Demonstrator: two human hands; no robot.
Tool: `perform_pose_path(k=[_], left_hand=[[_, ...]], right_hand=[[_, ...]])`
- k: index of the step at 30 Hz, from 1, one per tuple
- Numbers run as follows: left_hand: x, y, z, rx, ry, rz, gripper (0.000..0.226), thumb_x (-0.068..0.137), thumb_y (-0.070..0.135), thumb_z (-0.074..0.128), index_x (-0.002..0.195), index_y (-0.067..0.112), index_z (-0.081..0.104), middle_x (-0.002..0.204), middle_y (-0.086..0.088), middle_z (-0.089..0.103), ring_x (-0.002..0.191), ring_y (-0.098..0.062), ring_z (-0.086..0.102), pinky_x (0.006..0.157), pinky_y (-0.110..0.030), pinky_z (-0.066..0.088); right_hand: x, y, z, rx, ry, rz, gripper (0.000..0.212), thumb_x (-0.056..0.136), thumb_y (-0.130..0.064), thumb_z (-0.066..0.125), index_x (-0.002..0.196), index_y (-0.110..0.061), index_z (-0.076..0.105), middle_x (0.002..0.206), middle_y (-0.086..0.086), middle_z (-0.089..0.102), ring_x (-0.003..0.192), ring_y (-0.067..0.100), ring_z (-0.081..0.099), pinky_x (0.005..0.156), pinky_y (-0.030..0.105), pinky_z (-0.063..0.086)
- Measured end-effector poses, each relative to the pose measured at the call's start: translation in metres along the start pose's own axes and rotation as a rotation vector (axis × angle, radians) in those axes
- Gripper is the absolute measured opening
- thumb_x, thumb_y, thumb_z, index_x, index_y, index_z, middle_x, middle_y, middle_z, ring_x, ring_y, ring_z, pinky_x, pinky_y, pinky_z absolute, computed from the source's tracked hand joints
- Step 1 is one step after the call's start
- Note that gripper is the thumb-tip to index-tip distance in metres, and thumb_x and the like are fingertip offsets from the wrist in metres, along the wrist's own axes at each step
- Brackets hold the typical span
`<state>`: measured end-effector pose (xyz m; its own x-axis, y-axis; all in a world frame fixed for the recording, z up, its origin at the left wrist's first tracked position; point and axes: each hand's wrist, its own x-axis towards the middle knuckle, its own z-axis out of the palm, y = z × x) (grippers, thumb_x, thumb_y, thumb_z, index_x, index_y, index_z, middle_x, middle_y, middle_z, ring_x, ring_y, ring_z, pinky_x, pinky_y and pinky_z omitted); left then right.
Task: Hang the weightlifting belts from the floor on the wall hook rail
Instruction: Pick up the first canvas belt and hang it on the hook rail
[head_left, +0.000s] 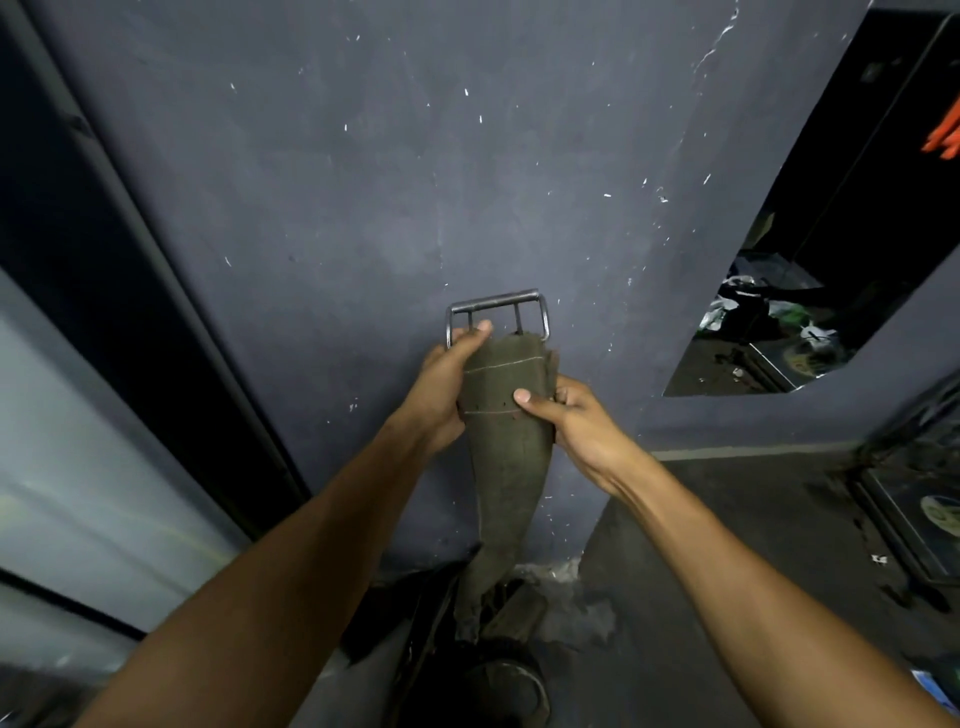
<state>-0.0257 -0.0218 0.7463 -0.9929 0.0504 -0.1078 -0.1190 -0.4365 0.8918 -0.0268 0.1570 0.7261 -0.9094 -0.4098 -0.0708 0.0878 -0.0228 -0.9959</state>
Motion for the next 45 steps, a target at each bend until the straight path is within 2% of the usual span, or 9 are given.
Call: perform_pose_path(k=[9,15,19,25,30,34,37,41,45], left_hand=[[-0.014,0.001,0.042,0.03,-0.059,0.155,0.013,0.104,0.021,0.058,0.112,0.013,0.065,0.114,-0.022,0.076,0.091,-0.026,0.077,0.078,-0.035,0.063],[-0.045,0.036,0.08,0.074,-0.167,0.235,0.018,0.105,0.01,0.052,0.114,0.013,0.068,0.103,-0.001,0.08,0.093,-0.012,0.076,0.082,-0.028,0.063],[-0.062,0.064,0.113,0.175,-0.174,0.299,0.018,0.106,0.011,0.051,0.114,0.012,0.067,0.095,0.002,0.08,0.088,-0.01,0.076,0.081,-0.027,0.063],[-0.086,0.091,0.156,0.161,-0.177,0.373,0.046,0.095,0.017,0.065,0.14,0.008,0.056,0.132,-0.015,0.07,0.122,-0.028,0.068,0.102,-0.04,0.057],[-0.111,0.087,0.19,0.035,-0.086,0.503,0.024,0.105,0.009,0.054,0.127,0.006,0.063,0.119,-0.013,0.073,0.11,-0.022,0.07,0.098,-0.035,0.059],[-0.124,0.076,0.225,-0.034,0.147,0.543,0.022,0.106,0.008,0.052,0.118,-0.004,0.066,0.113,-0.026,0.073,0.101,-0.034,0.069,0.095,-0.046,0.059],[-0.129,0.073,0.239,-0.128,0.244,0.497,0.02,0.104,0.008,0.056,0.112,-0.004,0.069,0.119,-0.035,0.069,0.103,-0.039,0.067,0.107,-0.064,0.048],[-0.143,0.079,0.246,-0.079,0.176,0.503,0.029,0.108,0.018,0.05,0.117,-0.001,0.07,0.115,-0.023,0.073,0.106,-0.031,0.069,0.105,-0.048,0.054],[-0.157,0.079,0.248,0.055,0.055,0.46,0.051,0.11,0.039,0.037,0.133,0.003,0.066,0.132,-0.015,0.071,0.128,-0.022,0.065,0.116,-0.04,0.045]], right_hand=[[-0.028,-0.016,-0.002,-0.153,0.349,-0.168,0.052,0.087,-0.065,0.067,0.123,-0.028,0.062,0.119,-0.004,0.075,0.112,0.012,0.072,0.101,0.047,0.058],[-0.048,-0.058,-0.012,-0.05,0.251,-0.359,0.03,0.097,-0.017,0.069,0.125,-0.008,0.066,0.115,0.007,0.078,0.107,0.017,0.076,0.088,0.026,0.06],[-0.064,-0.098,-0.019,-0.045,0.219,-0.446,0.026,0.094,-0.012,0.072,0.119,-0.01,0.07,0.106,0.0,0.081,0.101,0.014,0.077,0.082,0.021,0.059],[-0.096,-0.165,-0.033,-0.03,0.188,-0.571,0.018,0.096,-0.007,0.07,0.112,-0.014,0.074,0.106,0.001,0.082,0.101,0.016,0.077,0.088,0.029,0.061],[-0.114,-0.201,-0.049,-0.012,0.193,-0.584,0.016,0.096,-0.021,0.074,0.111,-0.015,0.073,0.109,0.007,0.081,0.105,0.023,0.077,0.095,0.04,0.06],[-0.119,-0.201,-0.043,-0.279,0.551,-0.505,0.056,0.08,-0.059,0.081,0.119,-0.031,0.053,0.123,-0.003,0.067,0.114,0.019,0.067,0.096,0.039,0.054],[-0.137,-0.192,-0.038,-0.637,0.836,-0.576,0.07,0.081,-0.061,0.078,0.136,-0.03,0.047,0.138,0.003,0.047,0.131,0.025,0.049,0.103,0.043,0.042],[-0.143,-0.176,-0.027,-0.534,0.506,-0.519,0.077,0.09,-0.07,0.057,0.153,-0.029,0.043,0.151,0.001,0.05,0.142,0.021,0.045,0.12,0.039,0.036],[-0.143,-0.182,-0.018,-0.114,0.291,-0.489,0.059,0.089,-0.061,0.066,0.137,-0.027,0.061,0.125,-0.011,0.075,0.118,0.002,0.069,0.111,0.04,0.052]])
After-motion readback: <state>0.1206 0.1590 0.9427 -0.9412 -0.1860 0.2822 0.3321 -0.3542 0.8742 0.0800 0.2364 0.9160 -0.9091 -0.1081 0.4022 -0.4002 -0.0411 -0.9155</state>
